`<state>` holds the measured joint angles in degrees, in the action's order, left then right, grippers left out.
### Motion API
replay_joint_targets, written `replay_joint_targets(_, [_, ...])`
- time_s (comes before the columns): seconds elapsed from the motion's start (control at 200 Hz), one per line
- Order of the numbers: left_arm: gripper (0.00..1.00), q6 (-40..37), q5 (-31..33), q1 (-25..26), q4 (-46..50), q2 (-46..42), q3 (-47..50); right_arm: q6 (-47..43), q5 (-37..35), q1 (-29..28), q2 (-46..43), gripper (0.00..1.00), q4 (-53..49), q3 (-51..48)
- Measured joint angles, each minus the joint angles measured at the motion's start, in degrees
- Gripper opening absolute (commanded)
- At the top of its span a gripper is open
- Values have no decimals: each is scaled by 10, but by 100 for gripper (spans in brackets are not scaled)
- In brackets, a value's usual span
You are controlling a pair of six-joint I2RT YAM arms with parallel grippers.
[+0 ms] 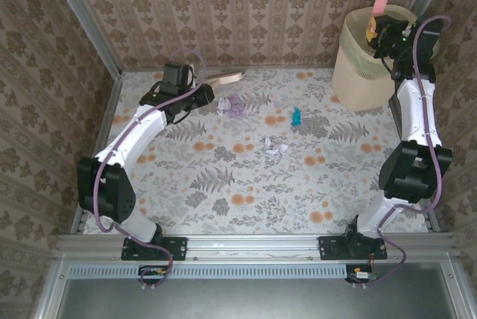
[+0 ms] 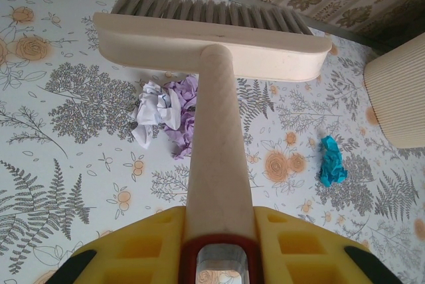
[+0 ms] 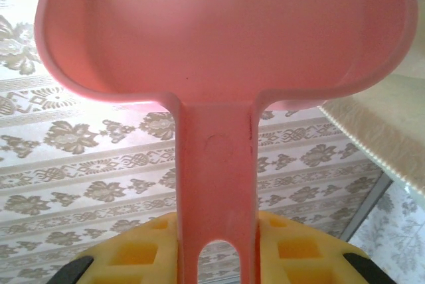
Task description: Sweep away the paper scraps from the table
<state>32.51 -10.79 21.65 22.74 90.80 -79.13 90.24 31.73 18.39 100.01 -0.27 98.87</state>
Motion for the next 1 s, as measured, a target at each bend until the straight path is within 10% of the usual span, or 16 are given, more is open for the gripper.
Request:
replay_joint_targets(0.57, [0,0,0,1,0,0,0,-20,-23,-25,-145,0,16,-111])
replay_joint_targets(1.0, [0,0,0,1,0,0,0,-200,-28,-206,-198,0,-81,-123])
